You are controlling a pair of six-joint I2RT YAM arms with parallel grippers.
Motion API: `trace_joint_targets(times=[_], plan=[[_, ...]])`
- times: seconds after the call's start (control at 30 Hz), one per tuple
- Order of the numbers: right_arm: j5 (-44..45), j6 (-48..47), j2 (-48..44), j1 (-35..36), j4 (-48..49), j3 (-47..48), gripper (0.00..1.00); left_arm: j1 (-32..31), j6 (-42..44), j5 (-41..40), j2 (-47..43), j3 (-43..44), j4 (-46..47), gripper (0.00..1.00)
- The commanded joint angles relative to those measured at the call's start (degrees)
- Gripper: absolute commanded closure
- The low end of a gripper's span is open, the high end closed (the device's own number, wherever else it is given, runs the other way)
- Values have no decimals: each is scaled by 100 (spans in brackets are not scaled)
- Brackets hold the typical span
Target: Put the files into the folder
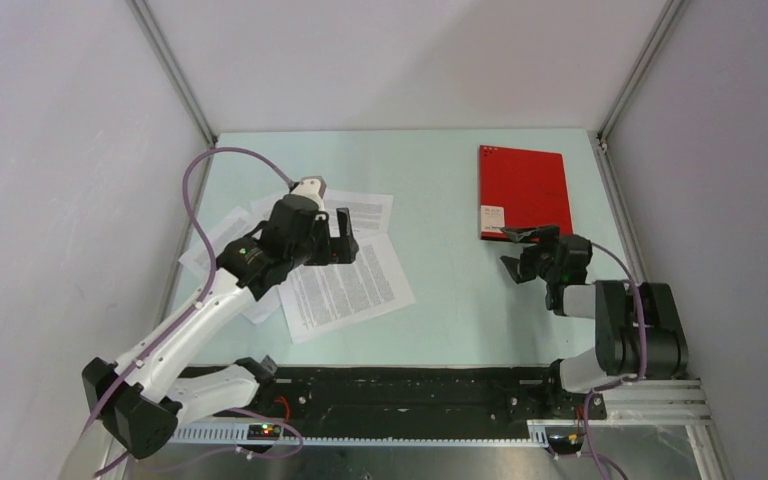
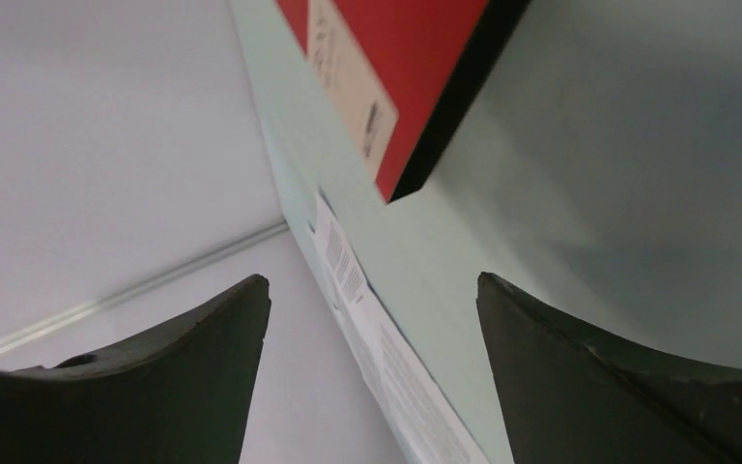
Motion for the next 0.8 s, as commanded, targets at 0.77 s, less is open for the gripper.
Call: trace_joint_targets(times=[0.77], plan=[[225, 1290, 3613, -633, 5198, -319, 36, 261, 122, 760, -122, 268, 120, 2]])
